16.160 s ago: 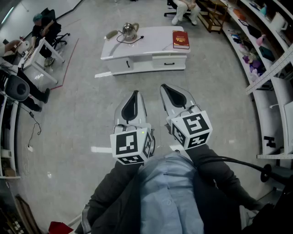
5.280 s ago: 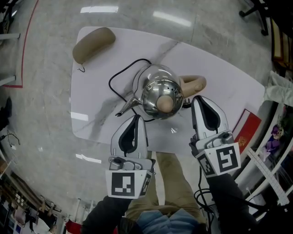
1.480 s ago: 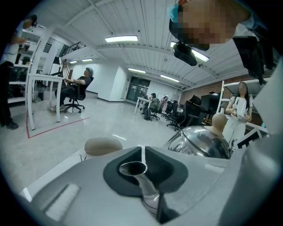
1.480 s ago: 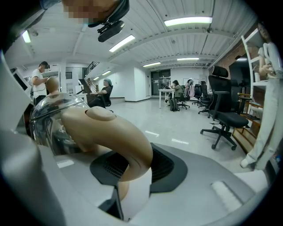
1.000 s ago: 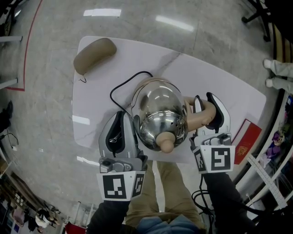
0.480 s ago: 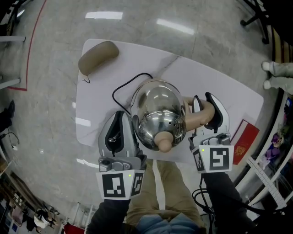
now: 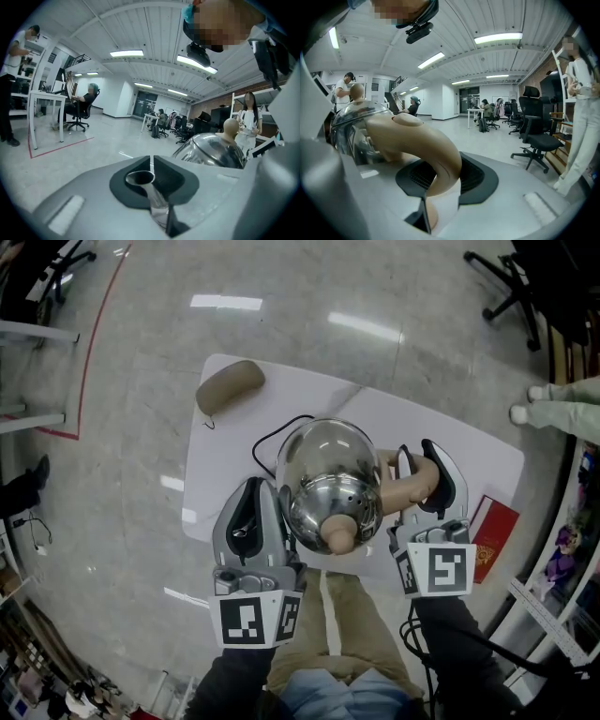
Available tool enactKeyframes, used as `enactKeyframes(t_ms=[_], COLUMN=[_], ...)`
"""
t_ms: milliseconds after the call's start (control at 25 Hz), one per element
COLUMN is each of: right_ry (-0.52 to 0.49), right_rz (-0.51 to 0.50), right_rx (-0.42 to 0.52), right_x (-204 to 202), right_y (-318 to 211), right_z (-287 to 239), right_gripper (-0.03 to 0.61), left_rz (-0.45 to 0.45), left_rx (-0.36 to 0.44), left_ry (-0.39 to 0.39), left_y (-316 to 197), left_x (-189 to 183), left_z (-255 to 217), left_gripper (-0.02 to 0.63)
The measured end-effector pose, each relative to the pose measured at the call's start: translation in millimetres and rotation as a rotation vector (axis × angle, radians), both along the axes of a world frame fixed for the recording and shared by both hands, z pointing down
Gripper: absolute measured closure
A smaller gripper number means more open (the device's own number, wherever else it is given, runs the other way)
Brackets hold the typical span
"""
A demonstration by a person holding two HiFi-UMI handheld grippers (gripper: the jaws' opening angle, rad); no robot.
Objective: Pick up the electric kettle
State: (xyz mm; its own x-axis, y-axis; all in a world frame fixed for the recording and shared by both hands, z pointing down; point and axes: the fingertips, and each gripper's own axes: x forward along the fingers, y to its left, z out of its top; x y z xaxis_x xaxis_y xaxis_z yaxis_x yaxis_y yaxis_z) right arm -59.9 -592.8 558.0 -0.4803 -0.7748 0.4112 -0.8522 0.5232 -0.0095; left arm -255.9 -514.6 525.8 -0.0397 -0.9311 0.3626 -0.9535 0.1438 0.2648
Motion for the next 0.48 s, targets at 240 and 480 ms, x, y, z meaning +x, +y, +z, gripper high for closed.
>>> enactKeyframes(t_ms=[240,480], right_ry=[-0.026,-0.043], right_rz=[0.009,0.015], right_rx=[0.041,0.063], right_x=[2,-1], right_y=[1,-2], right_z=[-52,-83], right_gripper=[0.428,0.428], left_rz=[-0.002,-0.008], left_rx=[0.052,0.077], left_ry=[-0.022,-0.029], left_y=[2,0], left_x=[2,-1], left_z=[-55,-86], left_gripper=[0.589,0.589])
